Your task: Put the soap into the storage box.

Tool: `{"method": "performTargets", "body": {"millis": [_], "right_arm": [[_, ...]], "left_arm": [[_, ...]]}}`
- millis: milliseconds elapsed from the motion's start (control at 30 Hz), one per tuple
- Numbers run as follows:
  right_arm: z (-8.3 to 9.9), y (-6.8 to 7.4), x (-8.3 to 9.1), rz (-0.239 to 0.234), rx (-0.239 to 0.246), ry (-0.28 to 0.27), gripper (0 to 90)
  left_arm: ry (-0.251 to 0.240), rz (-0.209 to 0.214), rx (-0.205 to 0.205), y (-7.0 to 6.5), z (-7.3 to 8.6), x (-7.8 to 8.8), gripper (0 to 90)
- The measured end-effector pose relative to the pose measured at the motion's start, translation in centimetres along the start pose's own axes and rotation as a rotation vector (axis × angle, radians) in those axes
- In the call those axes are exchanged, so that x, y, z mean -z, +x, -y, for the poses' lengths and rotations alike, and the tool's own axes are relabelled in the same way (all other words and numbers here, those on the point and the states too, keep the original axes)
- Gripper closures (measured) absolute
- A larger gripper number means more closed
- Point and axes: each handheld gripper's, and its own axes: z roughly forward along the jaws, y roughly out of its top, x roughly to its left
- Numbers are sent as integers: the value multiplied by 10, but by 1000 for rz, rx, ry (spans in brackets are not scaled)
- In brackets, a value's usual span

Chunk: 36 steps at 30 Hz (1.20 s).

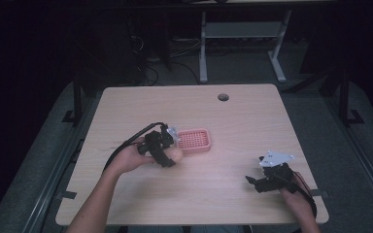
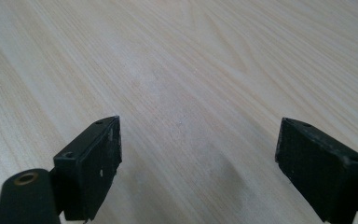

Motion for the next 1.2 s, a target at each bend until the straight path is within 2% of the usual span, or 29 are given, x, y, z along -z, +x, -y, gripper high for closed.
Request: {"method": "performTargets", "body": {"millis": [1200], "right_arm": [[-1,-1,2,1,-1,-22,138]], "left_arm": [[-3,-11,-25,23,-41,3,315]]}}
